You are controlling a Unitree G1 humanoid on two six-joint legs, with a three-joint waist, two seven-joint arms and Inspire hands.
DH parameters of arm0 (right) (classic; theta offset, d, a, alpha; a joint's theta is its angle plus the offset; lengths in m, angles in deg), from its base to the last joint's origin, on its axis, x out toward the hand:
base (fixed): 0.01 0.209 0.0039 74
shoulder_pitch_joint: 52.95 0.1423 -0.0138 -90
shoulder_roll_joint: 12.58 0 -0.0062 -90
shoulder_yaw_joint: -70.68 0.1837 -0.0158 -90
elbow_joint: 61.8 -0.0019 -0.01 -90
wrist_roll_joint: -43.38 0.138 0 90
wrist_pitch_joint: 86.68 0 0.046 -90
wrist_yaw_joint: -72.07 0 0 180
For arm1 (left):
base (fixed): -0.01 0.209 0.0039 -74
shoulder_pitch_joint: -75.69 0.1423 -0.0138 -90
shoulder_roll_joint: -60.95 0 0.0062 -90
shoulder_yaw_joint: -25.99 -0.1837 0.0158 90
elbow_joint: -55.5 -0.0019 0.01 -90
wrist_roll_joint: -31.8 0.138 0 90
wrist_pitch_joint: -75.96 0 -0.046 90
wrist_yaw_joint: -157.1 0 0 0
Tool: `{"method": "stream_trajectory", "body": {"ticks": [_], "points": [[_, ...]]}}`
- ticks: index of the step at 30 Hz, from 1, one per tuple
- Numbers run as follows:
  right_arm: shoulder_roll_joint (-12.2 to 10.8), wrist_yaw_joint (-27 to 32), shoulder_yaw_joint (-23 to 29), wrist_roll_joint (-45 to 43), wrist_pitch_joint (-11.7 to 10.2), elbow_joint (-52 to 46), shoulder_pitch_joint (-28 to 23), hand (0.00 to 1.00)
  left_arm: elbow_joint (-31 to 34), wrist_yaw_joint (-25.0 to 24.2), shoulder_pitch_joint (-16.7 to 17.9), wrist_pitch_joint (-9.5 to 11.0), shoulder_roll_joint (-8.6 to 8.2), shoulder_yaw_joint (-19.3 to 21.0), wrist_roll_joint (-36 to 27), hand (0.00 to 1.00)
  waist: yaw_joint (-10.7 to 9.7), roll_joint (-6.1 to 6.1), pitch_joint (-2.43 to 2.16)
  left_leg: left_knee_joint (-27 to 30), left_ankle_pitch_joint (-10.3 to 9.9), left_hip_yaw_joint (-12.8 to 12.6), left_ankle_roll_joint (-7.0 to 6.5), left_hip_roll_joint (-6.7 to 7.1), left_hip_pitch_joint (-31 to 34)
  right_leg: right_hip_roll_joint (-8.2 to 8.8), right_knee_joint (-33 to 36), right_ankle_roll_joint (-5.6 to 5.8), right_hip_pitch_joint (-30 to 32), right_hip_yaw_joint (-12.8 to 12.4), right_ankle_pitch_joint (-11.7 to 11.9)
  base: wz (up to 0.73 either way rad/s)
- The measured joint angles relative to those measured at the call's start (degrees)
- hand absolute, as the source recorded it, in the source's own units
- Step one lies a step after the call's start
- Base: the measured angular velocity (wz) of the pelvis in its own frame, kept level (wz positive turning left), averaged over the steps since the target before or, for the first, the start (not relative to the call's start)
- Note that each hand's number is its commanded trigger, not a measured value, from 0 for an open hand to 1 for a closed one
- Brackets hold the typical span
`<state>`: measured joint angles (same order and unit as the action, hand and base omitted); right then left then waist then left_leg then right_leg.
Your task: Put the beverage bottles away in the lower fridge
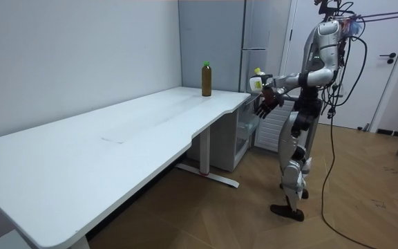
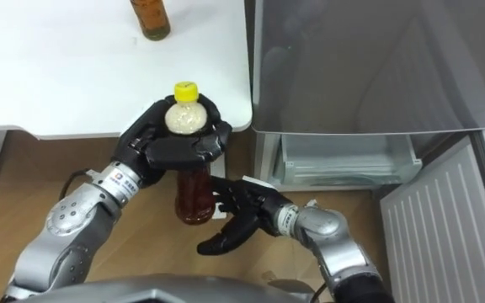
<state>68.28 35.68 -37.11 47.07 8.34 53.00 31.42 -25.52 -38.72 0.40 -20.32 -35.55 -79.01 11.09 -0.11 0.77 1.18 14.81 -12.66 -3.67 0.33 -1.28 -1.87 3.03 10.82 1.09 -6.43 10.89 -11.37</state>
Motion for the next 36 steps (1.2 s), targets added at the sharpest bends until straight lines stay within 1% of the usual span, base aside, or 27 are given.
{"method": "stream_trajectory", "body": {"ticks": [4,8,10,15,17,21,26,28,29,30,31,32,34,36], "points": [[-0.41,-0.27,-1.54,6.84,0.0,-0.02,-0.06,0.0,-0.02,-0.86,-0.48,0.0,-0.18,-0.49,0.03,1.0,0.18,0.36,-0.02,0.0,0.0,-0.07,0.0,-0.02,-0.1,-0.01,0.02,0.0,0.14,-0.08,0.0,0.0],[-0.52,-1.56,-2.34,8.75,0.0,-0.02,-0.04,0.0,-0.03,-1.07,-0.76,0.0,-0.15,-0.71,0.06,1.0,0.18,0.35,0.01,-0.09,0.0,-0.1,0.0,-0.04,-0.53,-0.01,0.01,0.0,-0.29,-0.08,0.0,0.0],[-0.22,-2.05,-2.88,10.63,0.0,-0.02,0.0,0.0,-0.34,-1.15,-1.0,0.0,-0.16,-1.03,0.03,1.0,0.18,0.32,0.05,-0.13,-0.01,-0.11,0.01,-0.05,-0.65,-0.02,0.01,0.0,-0.43,-0.07,0.0,0.0],[-0.12,-2.59,-3.49,14.85,0.01,-0.05,0.03,0.0,-1.74,-1.11,-1.34,0.0,-0.11,-1.42,0.01,1.0,0.23,-0.08,0.29,-0.32,-0.07,-0.02,-0.01,-0.09,-0.38,-0.03,0.3,-0.01,-0.4,0.1,0.02,0.0],[0.01,-2.58,-3.48,16.39,0.02,-0.05,0.04,0.0,-1.74,-1.12,-1.34,0.0,-0.06,-1.54,0.01,1.0,0.32,-0.25,0.32,-0.28,-0.11,-0.01,-0.02,-0.12,-0.27,-0.03,0.65,-0.01,-0.17,0.15,0.02,0.0],[-0.05,-2.65,-3.7,20.27,0.0,-0.05,0.01,0.0,-1.74,-1.14,-1.36,0.0,0.12,-1.66,0.15,1.0,0.35,-0.32,0.25,-0.26,-0.09,0.03,-0.02,-0.11,-0.28,-0.03,0.84,-0.01,0.01,0.09,0.02,0.0],[0.1,-3.15,-4.56,21.8,-0.01,-0.09,-0.09,0.0,-1.75,-1.87,-1.34,0.0,0.34,-2.0,0.32,1.0,0.34,-0.05,-0.06,-0.22,-0.08,0.16,-0.03,-0.08,-0.35,-0.03,0.84,-0.02,0.08,0.12,0.03,0.0],[0.14,-3.25,-4.7,22.28,0.04,-0.08,-0.17,0.0,-1.75,-2.26,-1.34,0.0,0.45,-2.02,0.32,1.0,0.35,0.03,-0.28,-0.17,-0.08,0.22,-0.02,-0.08,-0.4,-0.04,0.84,-0.03,0.07,0.13,0.04,0.0],[0.14,-3.26,-4.74,22.54,0.04,-0.09,-0.23,0.16,-1.75,-2.29,-1.34,0.0,0.45,-2.02,0.31,1.0,0.35,0.03,-0.31,-0.17,-0.08,0.21,-0.02,-0.08,-0.39,-0.04,0.85,-0.03,0.08,0.11,0.04,0.0],[0.14,-3.3,-4.74,23.16,0.07,-0.09,-0.34,0.58,-1.74,-2.32,-1.34,0.0,0.46,-2.01,0.3,1.0,0.34,0.0,-0.4,-0.16,-0.08,0.19,-0.02,-0.08,-0.34,-0.05,0.85,-0.03,0.11,0.05,0.04,0.0],[0.13,-3.34,-4.62,23.41,0.08,-0.08,-0.35,0.95,-1.75,-2.34,-1.34,-0.01,0.46,-2.02,0.32,1.0,0.32,-0.07,-0.46,-0.15,-0.08,0.16,-0.02,-0.08,-0.33,-0.06,0.85,-0.03,0.1,-0.01,0.04,0.0],[0.12,-3.36,-4.65,23.56,0.08,-0.08,-0.36,1.0,-1.75,-2.39,-1.33,0.0,0.47,-2.02,0.32,1.0,0.32,-0.11,-0.48,-0.15,-0.08,0.15,-0.02,-0.07,-0.33,-0.06,0.85,-0.03,0.07,-0.04,0.04,0.0],[0.11,-3.38,-4.65,24.37,0.08,-0.08,-0.37,1.0,-1.75,-2.51,-1.33,0.0,0.49,-2.04,0.31,1.0,0.34,-0.28,-0.58,-0.15,-0.08,0.14,-0.02,-0.06,-0.41,-0.05,0.85,-0.02,-0.03,-0.08,0.04,0.0],[0.13,-3.38,-4.68,25.52,0.08,-0.03,-0.37,1.0,-1.75,-2.62,-1.33,0.0,0.49,-2.04,0.3,1.0,0.34,-0.34,-0.56,-0.16,-0.08,0.14,-0.02,-0.06,-0.61,-0.05,0.85,-0.02,-0.17,-0.08,0.04,0.0]]}}
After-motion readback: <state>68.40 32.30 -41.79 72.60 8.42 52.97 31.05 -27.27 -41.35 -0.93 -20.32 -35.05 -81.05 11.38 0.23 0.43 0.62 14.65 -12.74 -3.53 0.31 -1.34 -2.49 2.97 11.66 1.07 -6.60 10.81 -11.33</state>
